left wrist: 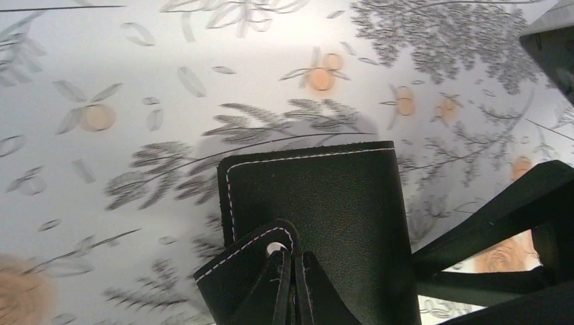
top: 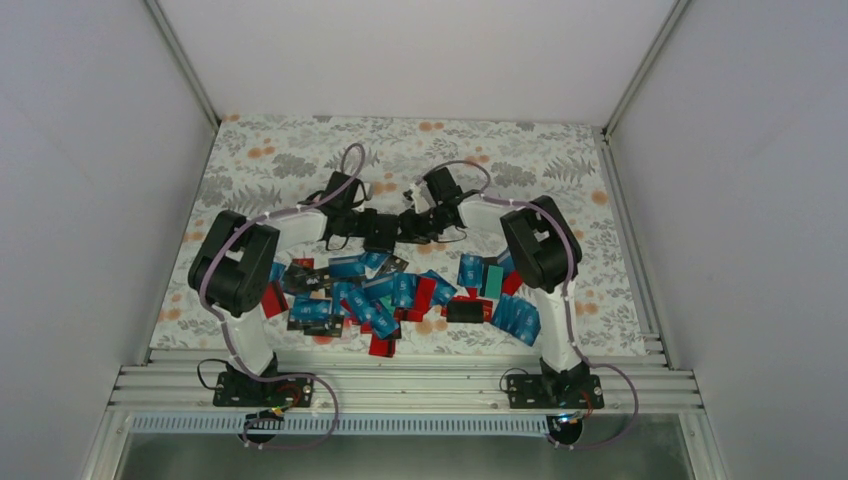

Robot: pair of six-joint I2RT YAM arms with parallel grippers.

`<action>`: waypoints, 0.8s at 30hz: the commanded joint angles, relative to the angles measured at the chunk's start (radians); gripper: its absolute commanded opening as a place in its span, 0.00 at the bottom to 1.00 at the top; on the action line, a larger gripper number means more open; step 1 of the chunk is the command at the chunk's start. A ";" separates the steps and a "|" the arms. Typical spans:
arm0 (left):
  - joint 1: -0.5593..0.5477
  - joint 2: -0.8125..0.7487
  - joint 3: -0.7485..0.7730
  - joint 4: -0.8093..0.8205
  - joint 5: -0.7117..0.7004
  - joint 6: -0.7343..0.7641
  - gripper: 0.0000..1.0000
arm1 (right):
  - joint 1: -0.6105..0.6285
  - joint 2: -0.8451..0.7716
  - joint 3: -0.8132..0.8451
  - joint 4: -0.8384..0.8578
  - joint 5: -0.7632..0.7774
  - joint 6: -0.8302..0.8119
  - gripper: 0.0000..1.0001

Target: Put the credit cards into the card holder

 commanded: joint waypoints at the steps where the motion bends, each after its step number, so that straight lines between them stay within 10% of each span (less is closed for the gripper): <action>1: -0.052 0.057 0.043 -0.047 0.047 0.033 0.03 | -0.046 -0.082 -0.102 0.013 -0.002 0.027 0.40; 24: -0.122 0.092 0.164 -0.138 0.072 0.089 0.03 | -0.110 -0.385 -0.295 0.054 0.080 -0.031 0.39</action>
